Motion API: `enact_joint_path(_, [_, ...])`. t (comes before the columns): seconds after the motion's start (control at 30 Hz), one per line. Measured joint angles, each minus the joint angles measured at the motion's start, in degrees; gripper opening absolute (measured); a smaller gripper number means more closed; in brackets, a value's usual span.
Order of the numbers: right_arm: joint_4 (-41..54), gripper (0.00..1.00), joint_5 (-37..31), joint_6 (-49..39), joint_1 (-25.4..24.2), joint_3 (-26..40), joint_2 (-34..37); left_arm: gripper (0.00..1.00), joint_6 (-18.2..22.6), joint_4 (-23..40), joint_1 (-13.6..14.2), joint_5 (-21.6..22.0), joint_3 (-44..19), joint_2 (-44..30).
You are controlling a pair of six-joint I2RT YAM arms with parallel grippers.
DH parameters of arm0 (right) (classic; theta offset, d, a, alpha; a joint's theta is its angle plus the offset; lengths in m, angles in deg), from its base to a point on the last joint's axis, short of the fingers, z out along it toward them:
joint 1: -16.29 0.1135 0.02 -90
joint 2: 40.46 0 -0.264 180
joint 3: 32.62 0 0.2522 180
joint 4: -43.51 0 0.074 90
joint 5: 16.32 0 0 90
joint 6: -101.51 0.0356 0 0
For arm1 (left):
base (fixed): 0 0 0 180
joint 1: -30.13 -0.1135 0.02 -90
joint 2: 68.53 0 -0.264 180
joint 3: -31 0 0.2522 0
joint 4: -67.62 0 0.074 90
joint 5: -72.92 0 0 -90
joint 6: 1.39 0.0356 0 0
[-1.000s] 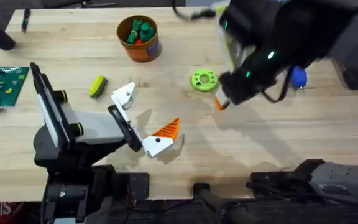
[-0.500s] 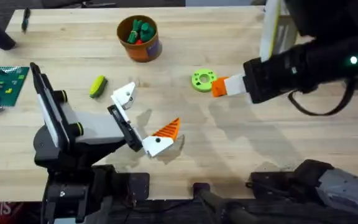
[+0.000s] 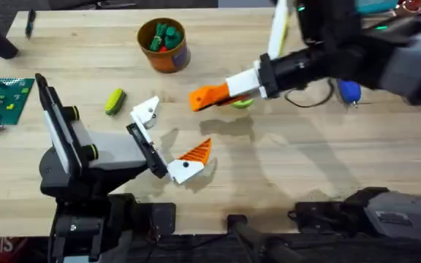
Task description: Pick up the gripper from the table and insert it into the empty holder that is missing its gripper. Then pick up a screw, insert it into the mounting hole, and use the screwdriver to tighten it. Finally, clean up the table by picking up the vegetable and placing it into the bucket.
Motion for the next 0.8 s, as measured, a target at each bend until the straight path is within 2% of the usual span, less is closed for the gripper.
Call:
enact_joint_path(0.13, [-5.24,0.017,12.9,0.54,0.01,-0.02,6.66,0.986,0.02,0.0,0.0,-0.02,0.0,-0.01])
enact_joint_path(0.3, [-6.35,0.017,21.76,1.38,0.17,-0.02,11.66,0.986,0.02,0.0,0.0,-0.02,0.0,0.01])
enact_joint_path(0.53, [-10.31,0.017,26.08,4.1,2.32,-0.04,13.31,0.986,0.0,0.15,0.0,-0.9,0.01,0.0])
enact_joint_path(0.67, [-16.23,0.017,26.42,7.95,3.74,-0.07,13.31,0.986,0.02,0.17,0.0,-1.29,0.0,0.01])
enact_joint_path(0.8, [-17.0,0.017,25.85,10.89,4.23,-0.07,13.38,0.986,0.02,0.17,0.0,-1.31,0.0,0.01])
